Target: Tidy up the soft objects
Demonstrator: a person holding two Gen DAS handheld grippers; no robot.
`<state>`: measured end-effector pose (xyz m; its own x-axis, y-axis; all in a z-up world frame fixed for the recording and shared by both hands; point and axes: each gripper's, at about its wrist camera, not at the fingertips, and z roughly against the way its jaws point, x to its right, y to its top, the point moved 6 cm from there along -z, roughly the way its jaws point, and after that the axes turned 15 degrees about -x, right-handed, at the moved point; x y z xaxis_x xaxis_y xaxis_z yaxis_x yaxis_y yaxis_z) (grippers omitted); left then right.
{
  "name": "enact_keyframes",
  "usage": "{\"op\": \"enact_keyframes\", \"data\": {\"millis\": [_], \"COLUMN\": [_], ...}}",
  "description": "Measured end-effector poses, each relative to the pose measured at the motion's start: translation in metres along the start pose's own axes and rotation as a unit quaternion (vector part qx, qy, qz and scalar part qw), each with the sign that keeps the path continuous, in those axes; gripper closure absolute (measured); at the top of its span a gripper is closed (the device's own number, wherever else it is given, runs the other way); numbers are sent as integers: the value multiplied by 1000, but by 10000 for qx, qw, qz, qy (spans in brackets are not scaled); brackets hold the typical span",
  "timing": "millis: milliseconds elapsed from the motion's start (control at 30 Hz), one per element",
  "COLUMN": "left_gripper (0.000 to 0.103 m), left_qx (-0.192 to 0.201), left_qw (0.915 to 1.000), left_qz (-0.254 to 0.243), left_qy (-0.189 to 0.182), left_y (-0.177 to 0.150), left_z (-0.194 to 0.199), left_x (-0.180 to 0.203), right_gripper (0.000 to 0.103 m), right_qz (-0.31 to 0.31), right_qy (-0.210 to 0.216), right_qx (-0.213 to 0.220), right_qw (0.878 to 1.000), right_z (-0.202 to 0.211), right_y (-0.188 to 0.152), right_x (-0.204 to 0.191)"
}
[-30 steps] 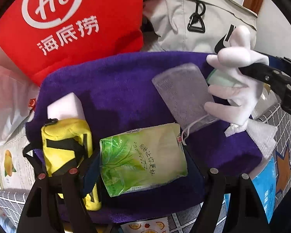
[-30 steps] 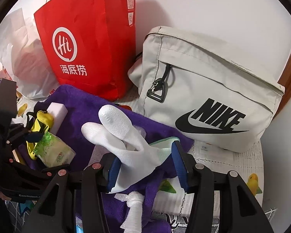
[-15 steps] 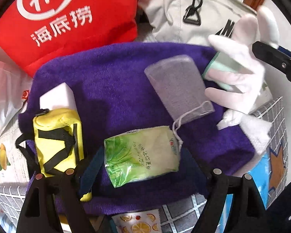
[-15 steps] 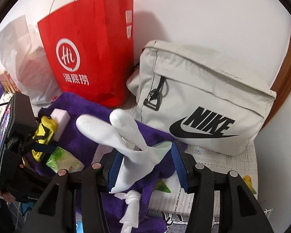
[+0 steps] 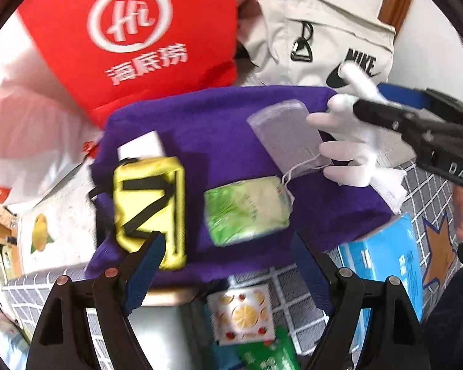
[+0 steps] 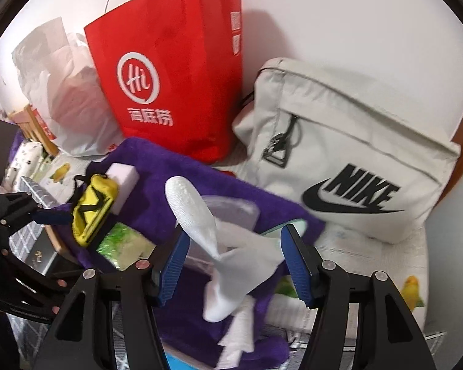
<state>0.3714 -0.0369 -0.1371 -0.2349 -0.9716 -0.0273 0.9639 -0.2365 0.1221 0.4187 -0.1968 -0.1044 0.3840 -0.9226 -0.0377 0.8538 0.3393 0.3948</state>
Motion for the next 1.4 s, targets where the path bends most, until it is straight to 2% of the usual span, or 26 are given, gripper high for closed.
{"op": "enact_keyframes", "data": {"millis": [33,100,367,600,767,833,1000,1133,1400], "left_gripper": [21,21,21,21,21,21,21,21,21], "left_qx": [19,52,216,568,718,722,852,904,830], "left_qw": [10000,9999,9985,9955,9903,9879,9833,9793,9781], "left_qz": [44,118,333,597,1028,1213,1542,1794,1856], "left_qy": [-20,-97,-384,-473,-593,-644,-462,-234,-442], "left_y": [-5,-15,-46,-84,-126,-143,-175,-192,-209], "left_z": [4,11,26,39,40,38,31,21,1], "left_x": [-4,-11,-22,-39,-64,-75,-103,-124,-141], "right_gripper": [27,18,17,17,18,18,18,18,20], "right_qz": [56,121,74,-124,20,145,373,457,545], "right_qy": [95,179,76,157,432,501,580,390,-50], "right_qx": [7,107,37,144,219,145,-67,-350,-731], "right_qw": [9999,9997,9999,9997,9988,9985,9976,9976,9958], "right_z": [1,3,13,38,41,36,15,-12,-53], "right_y": [0,1,-6,-42,-78,-89,-105,-112,-118], "right_x": [-5,-13,-30,-53,-93,-112,-155,-176,-194]}}
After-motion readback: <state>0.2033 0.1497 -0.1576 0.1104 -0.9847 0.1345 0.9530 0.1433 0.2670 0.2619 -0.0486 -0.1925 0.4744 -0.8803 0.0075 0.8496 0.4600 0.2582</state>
